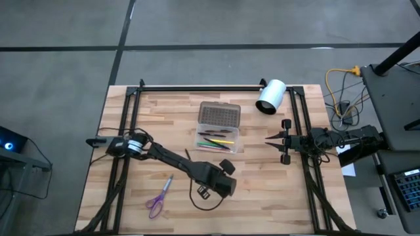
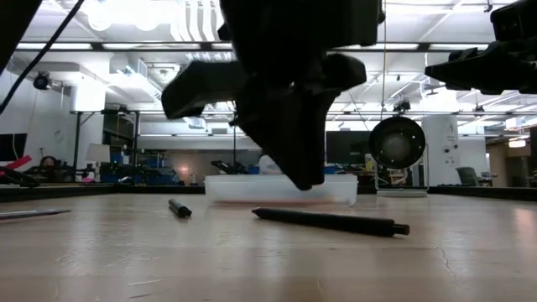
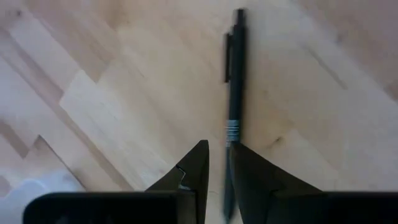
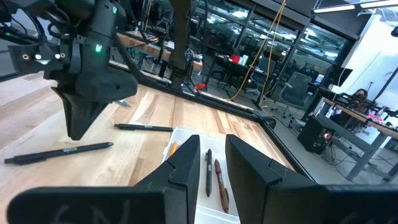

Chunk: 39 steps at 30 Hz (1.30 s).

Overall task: Pick & place school supplies into a supply box
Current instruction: Put the black pen into the black supply box

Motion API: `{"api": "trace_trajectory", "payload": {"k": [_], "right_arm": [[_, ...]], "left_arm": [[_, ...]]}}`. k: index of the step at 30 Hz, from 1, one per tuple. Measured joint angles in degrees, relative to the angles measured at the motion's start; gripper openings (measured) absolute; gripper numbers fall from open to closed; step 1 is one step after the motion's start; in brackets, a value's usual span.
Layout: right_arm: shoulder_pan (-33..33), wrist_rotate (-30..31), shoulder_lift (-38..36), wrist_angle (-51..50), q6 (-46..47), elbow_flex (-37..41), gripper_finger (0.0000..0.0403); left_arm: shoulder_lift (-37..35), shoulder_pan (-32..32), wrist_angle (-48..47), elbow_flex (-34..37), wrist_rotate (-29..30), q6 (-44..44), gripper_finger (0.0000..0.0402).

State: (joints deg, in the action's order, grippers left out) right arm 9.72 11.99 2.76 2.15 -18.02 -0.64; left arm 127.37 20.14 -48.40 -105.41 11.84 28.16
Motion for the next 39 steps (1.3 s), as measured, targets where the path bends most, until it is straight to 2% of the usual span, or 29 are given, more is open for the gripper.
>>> {"api": "trace_trajectory", "payload": {"k": [15,23,28,39], "right_arm": [[0.02,0.0,-0.02,0.0,0.0,-0.01,0.0068],[0.02,0.0,-0.02,0.0,0.0,0.01,0.0068],[0.02,0.0,-0.02,0.0,0.0,-0.01,0.0068],[0.02,0.0,-0.02,0.0,0.0,-0.01,0.0068]], "left_arm": [[0.38,-0.18,-1.29,0.11,-0.87,-0.26,0.005],[0.38,-1.68,0.13,1.44,-8.55,2.15,0.005],[0.33,-2.3,2.87,3.34,-8.49,3.23,0.005],[0.33,-2.14,2.76,2.04,-8.5,3.23,0.005]]}}
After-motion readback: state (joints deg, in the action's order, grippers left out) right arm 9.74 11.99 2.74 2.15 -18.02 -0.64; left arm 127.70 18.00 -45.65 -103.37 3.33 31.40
